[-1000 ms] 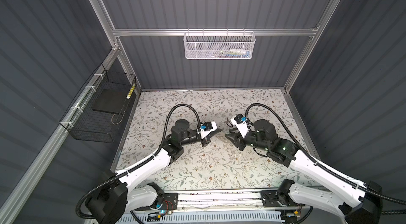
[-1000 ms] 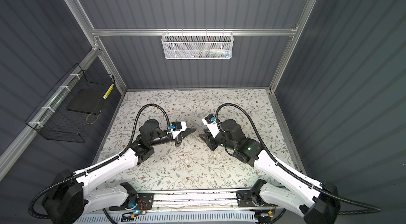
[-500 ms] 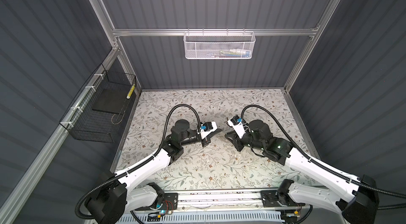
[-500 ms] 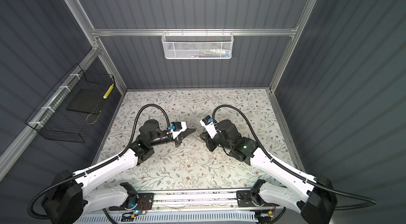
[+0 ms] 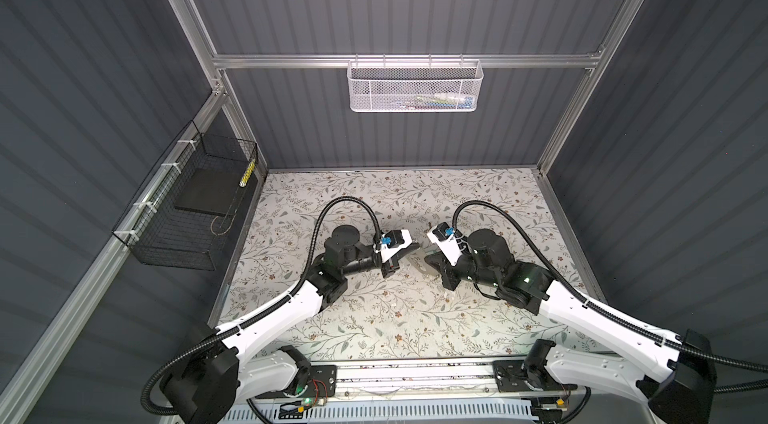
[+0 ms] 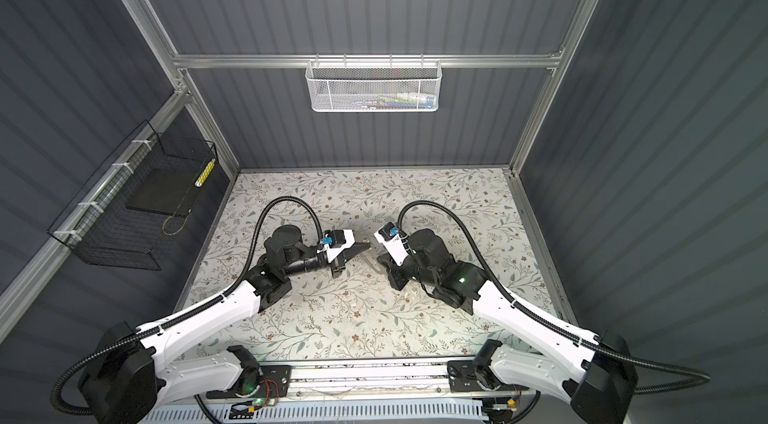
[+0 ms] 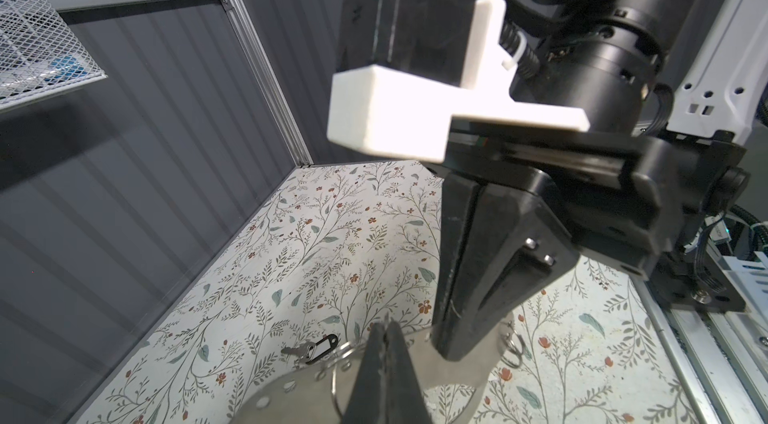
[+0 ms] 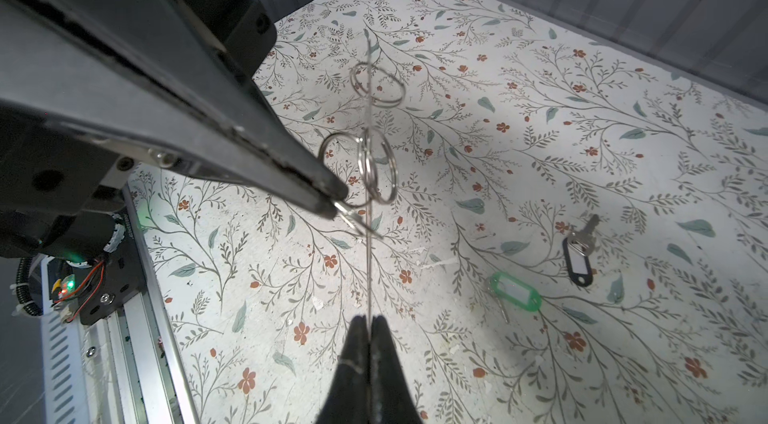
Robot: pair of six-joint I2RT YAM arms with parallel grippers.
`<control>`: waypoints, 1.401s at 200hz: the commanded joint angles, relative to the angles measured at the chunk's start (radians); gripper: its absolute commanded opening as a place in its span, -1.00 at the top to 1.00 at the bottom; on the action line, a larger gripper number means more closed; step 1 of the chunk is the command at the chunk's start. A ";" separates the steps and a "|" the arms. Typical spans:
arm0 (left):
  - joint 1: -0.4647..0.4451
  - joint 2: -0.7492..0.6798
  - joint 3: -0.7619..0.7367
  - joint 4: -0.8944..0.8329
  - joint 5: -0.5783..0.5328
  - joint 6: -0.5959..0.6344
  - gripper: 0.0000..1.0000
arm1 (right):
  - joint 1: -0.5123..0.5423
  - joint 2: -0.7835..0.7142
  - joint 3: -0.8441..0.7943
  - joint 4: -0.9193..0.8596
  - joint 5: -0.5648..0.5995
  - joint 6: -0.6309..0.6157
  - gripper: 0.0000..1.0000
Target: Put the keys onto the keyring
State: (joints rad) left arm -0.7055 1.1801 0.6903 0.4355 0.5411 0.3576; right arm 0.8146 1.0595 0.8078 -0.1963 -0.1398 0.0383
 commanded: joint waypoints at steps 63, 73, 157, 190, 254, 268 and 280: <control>-0.042 -0.010 0.080 -0.117 -0.102 0.100 1.00 | 0.041 -0.002 0.055 -0.061 0.097 -0.051 1.00; -0.046 -0.011 0.080 -0.122 -0.118 0.104 1.00 | 0.044 -0.003 0.056 -0.061 0.100 -0.052 1.00; -0.102 -0.005 0.099 -0.158 -0.240 0.166 1.00 | 0.054 -0.012 0.067 -0.066 0.109 -0.049 1.00; -0.131 0.005 0.102 -0.152 -0.290 0.181 1.00 | 0.059 -0.003 0.078 -0.065 0.105 -0.052 1.00; -0.180 0.025 0.098 -0.119 -0.366 0.220 1.00 | 0.063 0.000 0.091 -0.060 0.088 -0.047 1.00; -0.190 0.027 0.101 -0.126 -0.380 0.234 1.00 | 0.064 -0.003 0.093 -0.064 0.088 -0.049 1.00; -0.201 0.030 0.103 -0.132 -0.386 0.248 1.00 | 0.063 -0.003 0.095 -0.067 0.090 -0.049 1.00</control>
State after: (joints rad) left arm -0.8825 1.1900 0.7567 0.2989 0.1883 0.5568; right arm 0.8566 1.0668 0.8551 -0.3046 0.0067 -0.0006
